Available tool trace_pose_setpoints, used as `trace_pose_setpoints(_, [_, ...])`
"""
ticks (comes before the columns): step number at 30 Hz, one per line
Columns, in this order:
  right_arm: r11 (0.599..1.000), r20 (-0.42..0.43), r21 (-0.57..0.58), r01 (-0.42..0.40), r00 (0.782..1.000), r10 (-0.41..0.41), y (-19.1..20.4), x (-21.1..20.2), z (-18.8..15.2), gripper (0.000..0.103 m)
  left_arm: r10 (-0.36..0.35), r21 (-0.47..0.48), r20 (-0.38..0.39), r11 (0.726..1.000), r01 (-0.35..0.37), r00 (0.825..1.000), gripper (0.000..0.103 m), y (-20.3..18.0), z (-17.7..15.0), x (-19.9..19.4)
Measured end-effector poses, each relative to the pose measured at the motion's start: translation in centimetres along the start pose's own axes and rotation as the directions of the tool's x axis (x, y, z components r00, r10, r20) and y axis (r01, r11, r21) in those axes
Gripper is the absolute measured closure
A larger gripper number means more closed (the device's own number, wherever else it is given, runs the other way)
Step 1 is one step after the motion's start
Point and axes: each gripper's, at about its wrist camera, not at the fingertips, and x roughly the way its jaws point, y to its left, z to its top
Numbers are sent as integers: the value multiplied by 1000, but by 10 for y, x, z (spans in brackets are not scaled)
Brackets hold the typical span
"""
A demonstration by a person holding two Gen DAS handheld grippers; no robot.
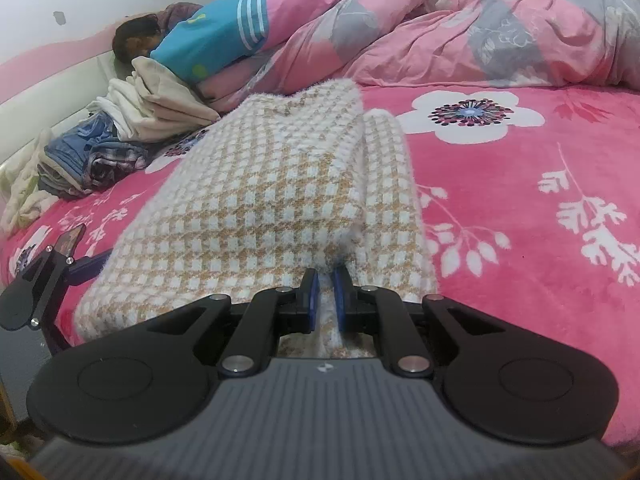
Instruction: Fold clothes
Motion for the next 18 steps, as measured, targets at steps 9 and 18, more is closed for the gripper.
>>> trace_pose_setpoints(9, [1000,-4,0,-2,1000,2,0,0,0,96,129,67,9,989,-129,992,18,-2,-4,-3])
trace_pose_setpoints(18, [1000,-27,3,-14,1000,14,-2,3,1,99,145,33,-57,989,-143,988,20,30,-12,5])
